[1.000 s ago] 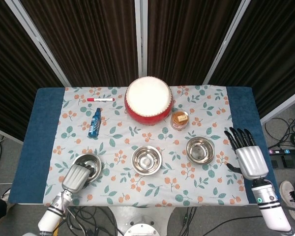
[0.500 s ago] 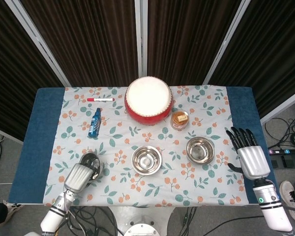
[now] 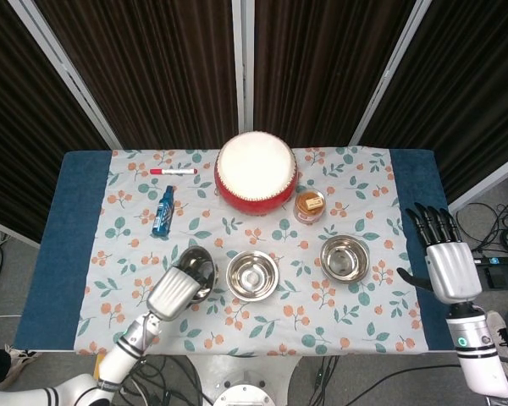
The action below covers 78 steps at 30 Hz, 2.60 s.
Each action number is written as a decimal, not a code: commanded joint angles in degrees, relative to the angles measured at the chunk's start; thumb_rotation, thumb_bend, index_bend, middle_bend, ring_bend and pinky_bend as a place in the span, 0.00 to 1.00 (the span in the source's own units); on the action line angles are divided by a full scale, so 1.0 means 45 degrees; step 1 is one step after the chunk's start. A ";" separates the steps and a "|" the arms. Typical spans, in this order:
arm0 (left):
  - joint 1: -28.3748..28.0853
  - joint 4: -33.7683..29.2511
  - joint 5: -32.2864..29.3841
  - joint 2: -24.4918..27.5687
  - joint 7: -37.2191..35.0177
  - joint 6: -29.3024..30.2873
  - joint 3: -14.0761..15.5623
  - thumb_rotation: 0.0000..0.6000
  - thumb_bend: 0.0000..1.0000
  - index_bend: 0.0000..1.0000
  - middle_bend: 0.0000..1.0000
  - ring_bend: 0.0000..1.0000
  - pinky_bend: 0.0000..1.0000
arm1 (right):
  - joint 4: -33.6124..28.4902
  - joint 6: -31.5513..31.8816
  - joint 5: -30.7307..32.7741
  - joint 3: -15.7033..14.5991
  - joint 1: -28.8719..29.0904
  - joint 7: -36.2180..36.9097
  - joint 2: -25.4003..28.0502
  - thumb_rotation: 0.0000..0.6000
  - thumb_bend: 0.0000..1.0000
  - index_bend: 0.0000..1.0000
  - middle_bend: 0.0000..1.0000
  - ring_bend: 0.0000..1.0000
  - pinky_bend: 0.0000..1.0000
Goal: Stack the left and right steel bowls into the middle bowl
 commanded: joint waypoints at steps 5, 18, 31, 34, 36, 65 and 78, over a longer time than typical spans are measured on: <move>-0.1389 0.0715 -0.0906 -0.2049 0.0741 -0.1508 -0.0810 1.00 0.36 0.72 0.75 0.66 0.76 | -0.0347 0.0488 0.0029 0.0263 -0.0282 0.0460 0.0619 1.00 0.04 0.00 0.03 0.00 0.00; -0.2379 0.1714 -0.0415 -0.2136 -0.0747 -0.1638 -0.0619 1.00 0.18 0.36 0.53 0.51 0.61 | 0.0035 0.0526 0.0259 0.0301 -0.0444 0.0965 0.0726 1.00 0.04 0.00 0.03 0.00 0.00; -0.0827 -0.2331 -0.2086 0.1418 0.1110 0.0009 -0.0464 1.00 0.11 0.27 0.41 0.36 0.48 | 0.0415 -0.0868 0.0389 -0.0471 -0.0282 0.0173 0.0724 1.00 0.04 0.00 0.06 0.00 0.00; 0.0065 -0.2676 -0.2417 0.2540 0.0624 0.1199 -0.0407 1.00 0.11 0.29 0.41 0.34 0.47 | 0.0904 -0.1639 0.0471 -0.0768 0.0006 -0.0494 0.0163 1.00 0.05 0.02 0.11 0.00 0.00; 0.0506 -0.2561 -0.2546 0.2997 -0.0124 0.1777 -0.0430 1.00 0.11 0.29 0.41 0.33 0.45 | 0.1189 -0.2251 0.0606 -0.0904 0.0283 -0.1032 -0.0238 1.00 0.06 0.07 0.16 0.01 0.00; 0.1803 -0.0546 -0.1632 0.3859 -0.4413 0.3561 -0.0370 1.00 0.09 0.30 0.40 0.32 0.37 | 0.4797 -0.6664 0.3015 -0.0815 0.3470 -0.4082 -0.5194 1.00 0.16 0.35 0.35 0.22 0.24; 0.1759 -0.0432 -0.1728 0.3877 -0.4824 0.3251 -0.0410 1.00 0.09 0.30 0.40 0.32 0.44 | 0.5360 -0.6412 0.3173 -0.0930 0.3638 -0.4174 -0.5624 1.00 0.37 0.67 0.58 0.46 0.52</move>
